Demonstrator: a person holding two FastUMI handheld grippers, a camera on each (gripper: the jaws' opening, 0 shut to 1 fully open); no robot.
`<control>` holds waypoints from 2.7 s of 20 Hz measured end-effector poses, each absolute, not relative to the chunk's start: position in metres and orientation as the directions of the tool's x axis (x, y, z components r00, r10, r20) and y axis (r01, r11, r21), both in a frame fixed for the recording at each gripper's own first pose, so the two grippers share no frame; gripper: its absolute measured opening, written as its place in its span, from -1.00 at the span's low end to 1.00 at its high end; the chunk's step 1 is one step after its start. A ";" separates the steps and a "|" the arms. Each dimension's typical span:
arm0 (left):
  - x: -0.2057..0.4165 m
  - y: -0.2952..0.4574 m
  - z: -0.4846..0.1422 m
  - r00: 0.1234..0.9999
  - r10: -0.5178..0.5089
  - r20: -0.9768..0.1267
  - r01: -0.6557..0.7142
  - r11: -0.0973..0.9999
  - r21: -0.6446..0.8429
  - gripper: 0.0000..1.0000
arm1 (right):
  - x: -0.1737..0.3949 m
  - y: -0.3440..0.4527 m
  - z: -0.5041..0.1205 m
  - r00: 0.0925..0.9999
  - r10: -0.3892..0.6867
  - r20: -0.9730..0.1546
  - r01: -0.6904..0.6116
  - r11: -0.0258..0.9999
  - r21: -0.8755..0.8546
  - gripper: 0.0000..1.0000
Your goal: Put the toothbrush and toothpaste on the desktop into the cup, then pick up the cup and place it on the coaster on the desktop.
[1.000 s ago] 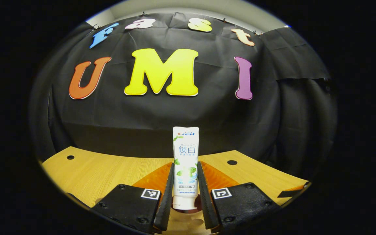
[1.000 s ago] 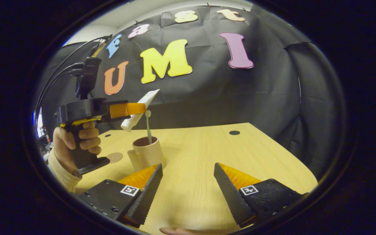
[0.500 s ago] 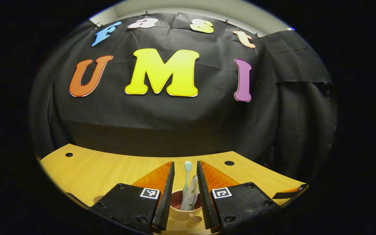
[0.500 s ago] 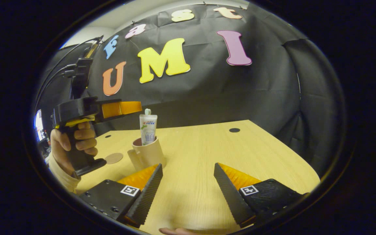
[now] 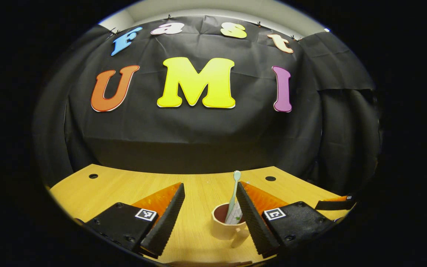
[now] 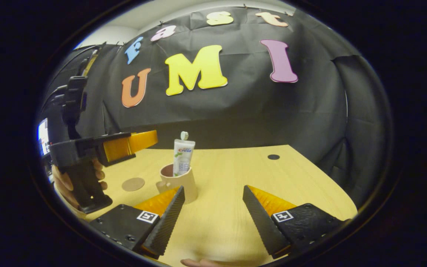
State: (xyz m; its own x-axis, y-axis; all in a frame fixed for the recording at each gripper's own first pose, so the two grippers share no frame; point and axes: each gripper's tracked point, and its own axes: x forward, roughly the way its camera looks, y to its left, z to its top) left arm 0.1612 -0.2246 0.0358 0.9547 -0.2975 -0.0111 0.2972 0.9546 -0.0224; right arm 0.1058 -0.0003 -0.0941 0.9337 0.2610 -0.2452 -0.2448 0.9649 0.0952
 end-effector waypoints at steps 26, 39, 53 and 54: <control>0.050 -0.062 -0.021 0.987 -0.158 0.013 0.158 0.987 -0.035 0.98 | 0.169 0.103 -0.180 0.426 0.074 -0.902 -0.121 0.992 0.024 0.86; 0.031 -0.039 -0.045 0.988 -0.152 -0.028 0.150 0.987 -0.053 0.98 | 0.152 0.103 -0.196 0.361 0.081 -0.929 -0.145 0.989 0.030 -0.47; 0.001 -0.012 -0.036 0.990 -0.132 0.046 0.133 0.991 -0.032 0.97 | 0.176 0.158 -0.189 0.448 0.168 -0.878 -0.253 0.966 0.056 -0.49; -0.002 -0.010 -0.035 0.990 -0.129 0.052 0.131 0.991 -0.032 0.97 | 0.174 0.172 -0.190 0.443 0.173 -0.880 -0.272 0.961 0.052 -0.49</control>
